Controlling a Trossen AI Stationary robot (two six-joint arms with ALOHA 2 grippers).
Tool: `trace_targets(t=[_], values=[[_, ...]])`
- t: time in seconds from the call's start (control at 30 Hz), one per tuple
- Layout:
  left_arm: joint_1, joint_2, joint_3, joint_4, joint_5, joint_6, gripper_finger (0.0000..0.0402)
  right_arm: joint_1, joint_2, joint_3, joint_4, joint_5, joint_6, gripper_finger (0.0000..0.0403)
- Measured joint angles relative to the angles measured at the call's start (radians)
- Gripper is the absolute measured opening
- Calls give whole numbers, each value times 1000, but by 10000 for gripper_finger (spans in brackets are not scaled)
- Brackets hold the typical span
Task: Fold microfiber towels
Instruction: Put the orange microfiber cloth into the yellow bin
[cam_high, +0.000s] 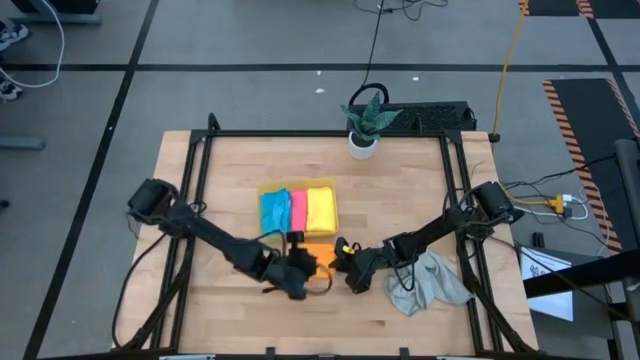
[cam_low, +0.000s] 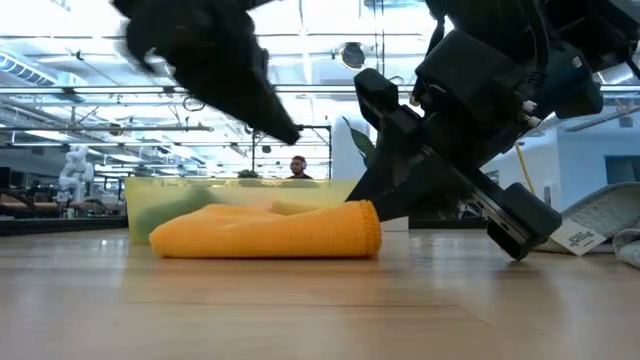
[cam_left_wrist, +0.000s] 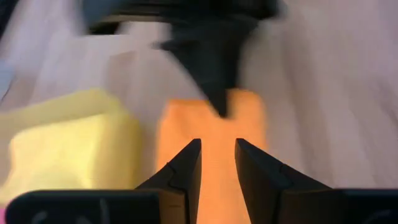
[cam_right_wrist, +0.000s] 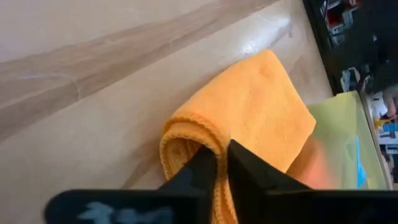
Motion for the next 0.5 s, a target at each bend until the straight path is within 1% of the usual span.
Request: trace_targets(t=[0.07,0.1,0.17,0.27,0.37,0.43,0.5], values=[[-29,20,0,1,20,94,102,0,0,0,-1,0,13,11],[-44,38,0,1,40,147,102,0,0,0,-1,0,25,6],[-70,77,-1,-4,57,240,102,0,-2,-1,0,0,48,8],[-94,132,-2,18,53,307,105,0,-3,-1,0,0,78,12],[-93,162,-1,28,22,276,125,0,-4,-1,-1,0,86,8],[-87,167,-1,6,-4,225,149,1,-4,-1,6,0,86,4],[-81,166,-1,5,1,182,178,1,-4,-1,6,-1,87,3]])
